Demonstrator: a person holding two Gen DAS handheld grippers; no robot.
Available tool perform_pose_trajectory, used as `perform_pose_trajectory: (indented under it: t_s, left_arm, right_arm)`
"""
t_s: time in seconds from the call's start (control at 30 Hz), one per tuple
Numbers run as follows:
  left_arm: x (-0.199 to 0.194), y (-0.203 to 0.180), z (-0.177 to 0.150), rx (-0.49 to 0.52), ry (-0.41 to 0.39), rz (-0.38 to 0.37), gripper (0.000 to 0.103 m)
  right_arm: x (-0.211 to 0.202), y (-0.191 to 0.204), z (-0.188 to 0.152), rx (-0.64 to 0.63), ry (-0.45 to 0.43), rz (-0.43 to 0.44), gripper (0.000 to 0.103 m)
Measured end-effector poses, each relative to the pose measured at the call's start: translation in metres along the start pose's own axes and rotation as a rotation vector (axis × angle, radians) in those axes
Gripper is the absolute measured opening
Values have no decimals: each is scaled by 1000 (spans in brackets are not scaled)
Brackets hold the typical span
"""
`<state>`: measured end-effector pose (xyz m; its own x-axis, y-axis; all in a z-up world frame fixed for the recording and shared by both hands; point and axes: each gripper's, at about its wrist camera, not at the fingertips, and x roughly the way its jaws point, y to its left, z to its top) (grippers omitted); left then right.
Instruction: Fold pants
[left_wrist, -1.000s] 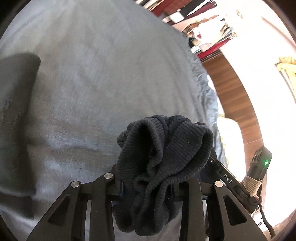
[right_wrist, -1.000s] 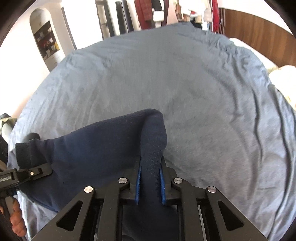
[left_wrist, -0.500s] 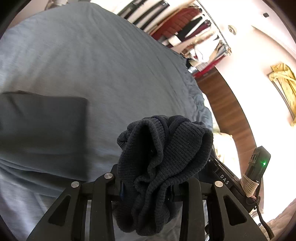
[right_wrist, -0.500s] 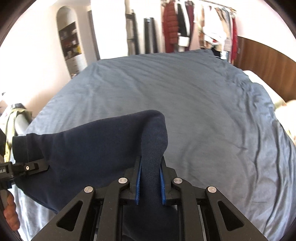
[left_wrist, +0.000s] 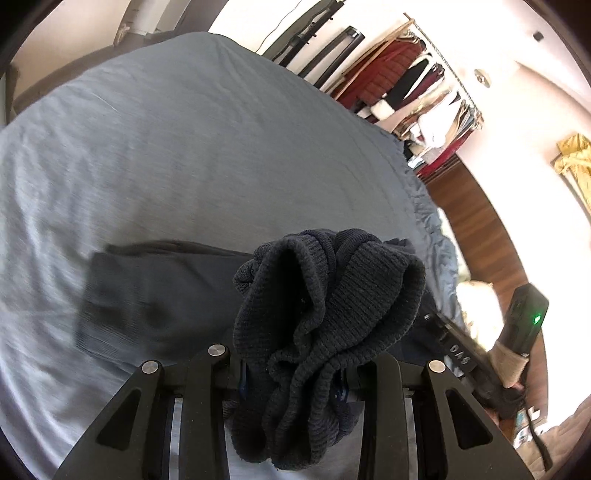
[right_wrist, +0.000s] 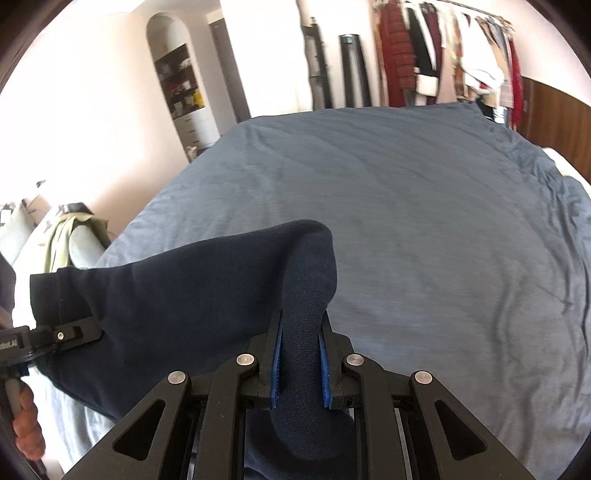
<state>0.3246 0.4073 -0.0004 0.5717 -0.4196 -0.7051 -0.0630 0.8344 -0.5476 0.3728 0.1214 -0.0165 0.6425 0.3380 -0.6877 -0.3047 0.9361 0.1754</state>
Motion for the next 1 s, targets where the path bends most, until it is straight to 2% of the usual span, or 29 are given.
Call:
perform_pose_trajectory:
  t_s: [0.2,0.4,0.53,0.67,0.77,0.8,0.83,0.9,1.0]
  left_arm:
    - [-8,51,9,18,23,4,33]
    - [12,83,16,25,77,2,33]
    - [25,95,10,34,118,20,33]
    - [28,94,7,88,136,34,35]
    - [30,93,8,104,154,53,40]
    - [30,94,8,107,164,69,44]
    - [30,96,8,105,171,81,49]
    - [24,99,8,96,176,104,54]
    - [9,93,4,127,152,172,54]
  right_arm:
    - [22,38,-5,2,1,15,17]
    - [43,60,-19,-5,17,-5,17]
    - [57,65,-28,-14,51,-26,17]
    - [67,68,-35,-41,67,-52,17]
    - [71,67,-39,-60,79,-74,18]
    - [72,68,-40,-64,84,-83,19]
    - [73,68,-40,-68,89,-98,20]
    - [76,69,-42,-80,108,-143,34]
    - [69,72,-43,-112,101,-271,45]
